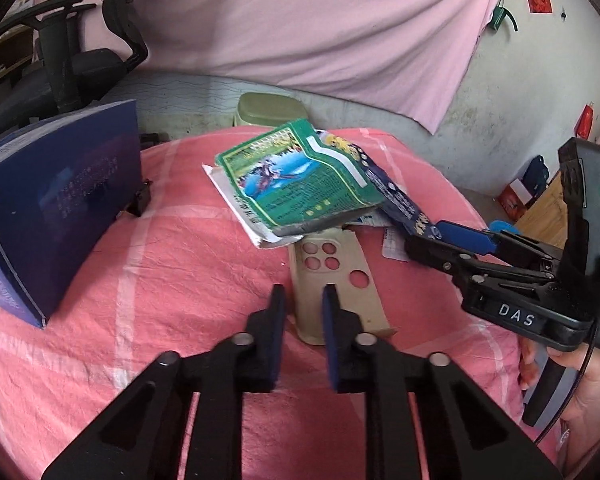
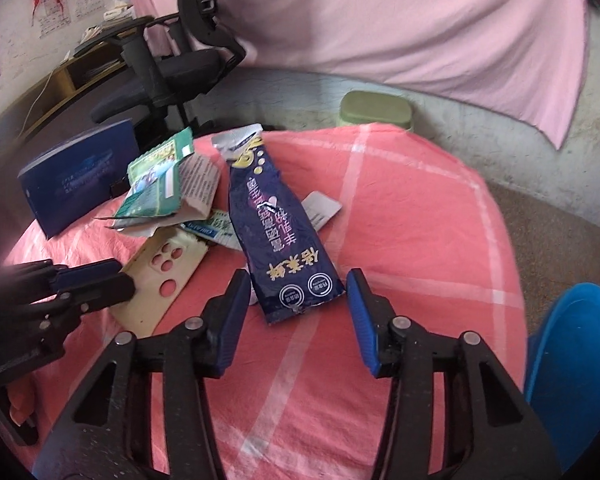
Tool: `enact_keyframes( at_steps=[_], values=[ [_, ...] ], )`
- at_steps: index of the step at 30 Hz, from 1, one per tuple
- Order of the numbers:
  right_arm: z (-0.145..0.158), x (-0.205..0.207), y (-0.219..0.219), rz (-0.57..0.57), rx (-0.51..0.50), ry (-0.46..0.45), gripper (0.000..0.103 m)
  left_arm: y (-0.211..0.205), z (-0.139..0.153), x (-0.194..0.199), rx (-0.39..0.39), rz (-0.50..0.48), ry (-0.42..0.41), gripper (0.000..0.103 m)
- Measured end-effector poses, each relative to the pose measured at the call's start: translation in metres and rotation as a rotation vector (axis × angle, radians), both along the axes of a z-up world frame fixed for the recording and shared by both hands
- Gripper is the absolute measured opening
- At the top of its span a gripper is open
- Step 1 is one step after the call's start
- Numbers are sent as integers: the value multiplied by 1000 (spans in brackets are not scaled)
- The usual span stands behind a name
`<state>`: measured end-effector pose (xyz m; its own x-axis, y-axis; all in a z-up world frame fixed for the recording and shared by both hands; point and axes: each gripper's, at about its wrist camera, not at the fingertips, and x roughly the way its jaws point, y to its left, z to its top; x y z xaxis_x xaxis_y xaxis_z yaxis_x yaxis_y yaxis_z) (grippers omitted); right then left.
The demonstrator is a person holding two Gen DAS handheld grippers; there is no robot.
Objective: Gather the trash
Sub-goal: 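Grasp the blue snack wrapper with right gripper while left grips the beige phone case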
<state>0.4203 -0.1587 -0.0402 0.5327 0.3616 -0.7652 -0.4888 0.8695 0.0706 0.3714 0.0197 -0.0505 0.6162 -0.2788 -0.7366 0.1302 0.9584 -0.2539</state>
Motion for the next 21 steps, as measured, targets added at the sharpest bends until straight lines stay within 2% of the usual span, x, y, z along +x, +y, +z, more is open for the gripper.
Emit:
enact_keyframes(
  at_steps=[4,7,11,21],
  values=[
    [0,-3,1,15,-1,-4,66,-6,1,1,18,19,4,6],
    [3,-5,-2,23,16,-9,59,-3,3,0,14,49,16,2],
    [5,-9,-4,26,29,-13,55,-2,6,-6,4,53,26,1],
    [21,-41,-28,-9,76,-92,53,-11,21,-34,28,53,-34,1]
  ],
)
